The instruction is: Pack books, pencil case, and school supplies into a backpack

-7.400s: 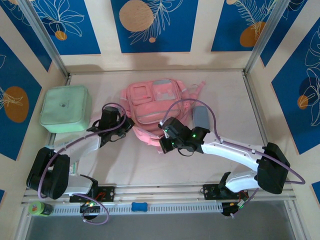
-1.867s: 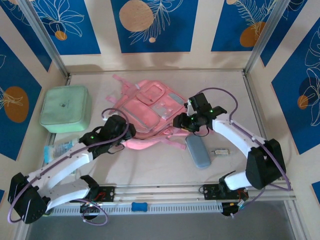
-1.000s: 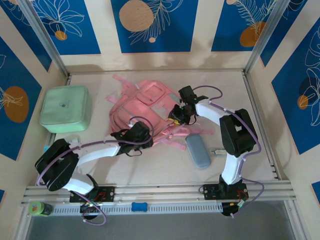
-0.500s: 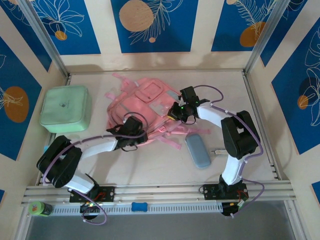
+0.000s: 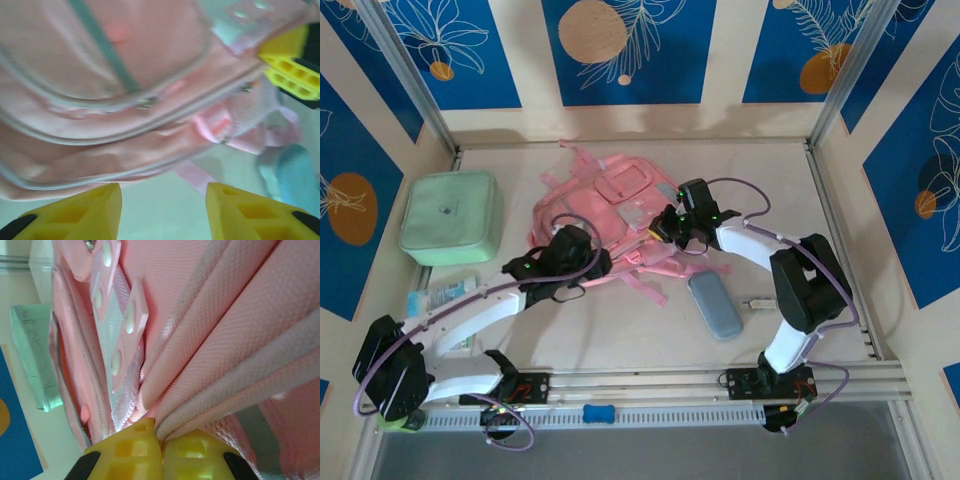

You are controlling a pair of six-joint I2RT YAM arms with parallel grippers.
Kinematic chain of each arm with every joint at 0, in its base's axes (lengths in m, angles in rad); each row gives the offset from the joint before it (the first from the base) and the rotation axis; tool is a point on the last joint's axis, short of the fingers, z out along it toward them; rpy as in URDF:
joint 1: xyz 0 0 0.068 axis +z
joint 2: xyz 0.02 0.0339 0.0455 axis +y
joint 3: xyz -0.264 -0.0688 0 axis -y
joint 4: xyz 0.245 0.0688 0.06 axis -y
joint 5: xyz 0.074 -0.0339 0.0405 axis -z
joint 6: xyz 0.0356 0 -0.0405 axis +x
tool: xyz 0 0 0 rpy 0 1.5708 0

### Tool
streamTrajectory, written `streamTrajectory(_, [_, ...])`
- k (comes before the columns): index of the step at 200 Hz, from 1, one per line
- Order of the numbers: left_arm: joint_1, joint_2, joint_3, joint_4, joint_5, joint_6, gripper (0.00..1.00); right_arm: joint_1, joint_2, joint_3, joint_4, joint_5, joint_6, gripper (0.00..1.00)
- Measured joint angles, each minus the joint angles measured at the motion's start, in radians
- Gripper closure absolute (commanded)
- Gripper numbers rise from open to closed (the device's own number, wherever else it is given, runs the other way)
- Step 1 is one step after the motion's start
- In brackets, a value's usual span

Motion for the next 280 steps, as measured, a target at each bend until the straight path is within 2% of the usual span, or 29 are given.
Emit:
streamTrajectory(20, [-0.082,0.087,0.075,0.005,-0.048,-0.056,0.45,0.019,-0.026,-0.005,0.000,0.005,0.038,1.00])
streamTrajectory(45, [-0.132,0.210,0.156,0.007,-0.114,-0.129,0.42,0.032,-0.029,-0.006,0.002,0.005,0.073,1.00])
streamTrajectory(82, [-0.138,0.312,0.188,0.006,-0.206,-0.234,0.42,0.033,-0.050,-0.037,0.032,0.005,0.117,1.00])
streamTrajectory(131, [-0.144,0.401,0.276,-0.003,-0.255,-0.273,0.48,0.035,-0.057,-0.039,0.054,-0.002,0.156,1.00])
streamTrajectory(185, [-0.152,0.513,0.402,-0.106,-0.318,-0.302,0.24,0.035,-0.062,-0.050,0.071,-0.003,0.184,1.00])
streamTrajectory(212, [-0.154,0.576,0.482,-0.207,-0.355,-0.318,0.20,0.025,-0.062,-0.060,0.076,-0.002,0.196,1.00])
streamTrajectory(231, [-0.153,0.596,0.507,-0.243,-0.364,-0.321,0.21,0.022,-0.063,-0.061,0.081,-0.005,0.199,1.00])
streamTrajectory(280, [-0.147,0.545,0.461,-0.249,-0.381,-0.332,0.34,0.021,-0.079,-0.076,0.101,-0.033,0.198,1.00])
